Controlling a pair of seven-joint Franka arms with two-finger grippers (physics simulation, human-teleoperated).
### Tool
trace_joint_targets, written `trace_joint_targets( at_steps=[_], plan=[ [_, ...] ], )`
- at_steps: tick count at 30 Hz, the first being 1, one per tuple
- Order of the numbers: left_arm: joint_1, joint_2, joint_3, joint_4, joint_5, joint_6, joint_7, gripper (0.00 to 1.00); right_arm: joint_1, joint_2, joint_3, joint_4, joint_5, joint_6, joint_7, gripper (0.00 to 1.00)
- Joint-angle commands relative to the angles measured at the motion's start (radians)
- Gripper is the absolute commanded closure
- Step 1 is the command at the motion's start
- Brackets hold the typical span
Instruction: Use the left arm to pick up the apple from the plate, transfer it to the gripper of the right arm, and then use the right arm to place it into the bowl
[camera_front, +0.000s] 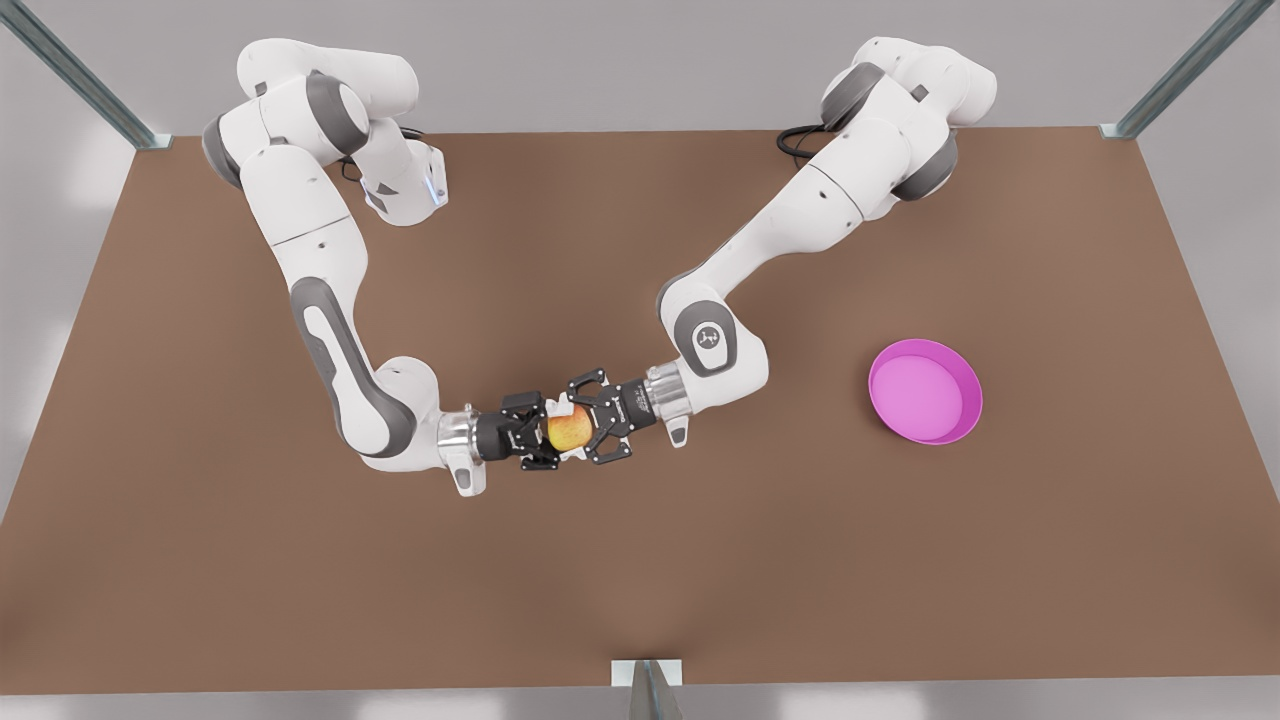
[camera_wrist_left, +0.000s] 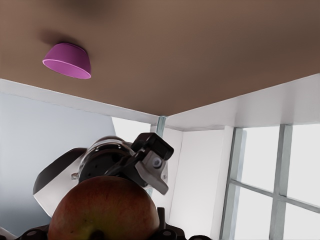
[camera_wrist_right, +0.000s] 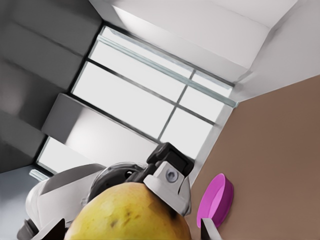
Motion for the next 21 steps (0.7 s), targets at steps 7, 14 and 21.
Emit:
trace_joint_targets(
  at_steps=[7,14,21],
  plan=[
    [0.001,-0.002,0.001,0.001,-0.003,-0.001,-0.006,0.30,0.000,-0.001,0.001,0.002,0.000,0.006,-0.009,0.32],
    [0.001,-0.002,0.001,0.001,-0.003,-0.001,-0.007,0.00,0.000,-0.001,0.001,0.004,0.000,0.006,-0.008,0.32],
    [0.005,-0.003,0.001,-0.004,0.008,-0.001,-0.007,0.00,-0.009,-0.001,0.001,0.005,-0.026,0.006,0.000,0.32]
  ],
)
